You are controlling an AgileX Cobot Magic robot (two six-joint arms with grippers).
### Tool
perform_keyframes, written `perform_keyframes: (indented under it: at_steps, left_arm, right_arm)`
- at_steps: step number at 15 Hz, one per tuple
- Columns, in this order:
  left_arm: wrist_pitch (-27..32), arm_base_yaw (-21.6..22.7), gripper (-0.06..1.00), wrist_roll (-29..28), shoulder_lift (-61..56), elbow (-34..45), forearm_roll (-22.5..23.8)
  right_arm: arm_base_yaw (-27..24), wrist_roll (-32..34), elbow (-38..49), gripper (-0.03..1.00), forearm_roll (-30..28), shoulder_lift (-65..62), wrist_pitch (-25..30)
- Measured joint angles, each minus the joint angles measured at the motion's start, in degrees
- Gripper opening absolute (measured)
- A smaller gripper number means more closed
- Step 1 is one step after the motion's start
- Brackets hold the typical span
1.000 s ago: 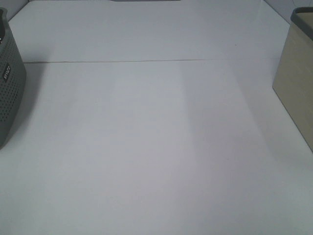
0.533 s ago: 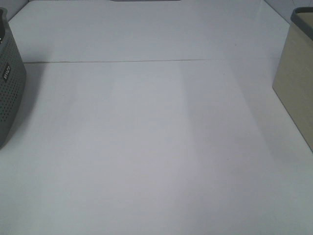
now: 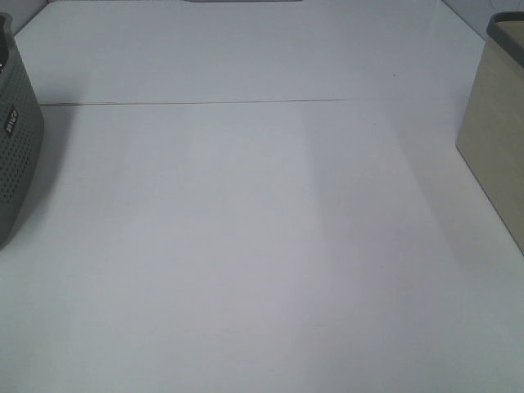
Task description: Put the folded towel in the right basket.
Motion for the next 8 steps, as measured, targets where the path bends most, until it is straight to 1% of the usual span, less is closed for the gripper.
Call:
perform_keyframes:
  at_steps: [8]
  left_arm:
    - [0.0, 0.0, 0.99, 0.0, 0.0, 0.0, 0.0]
  right_arm:
    - [0.0, 0.3, 0.0, 0.97, 0.0, 0.0, 0.0]
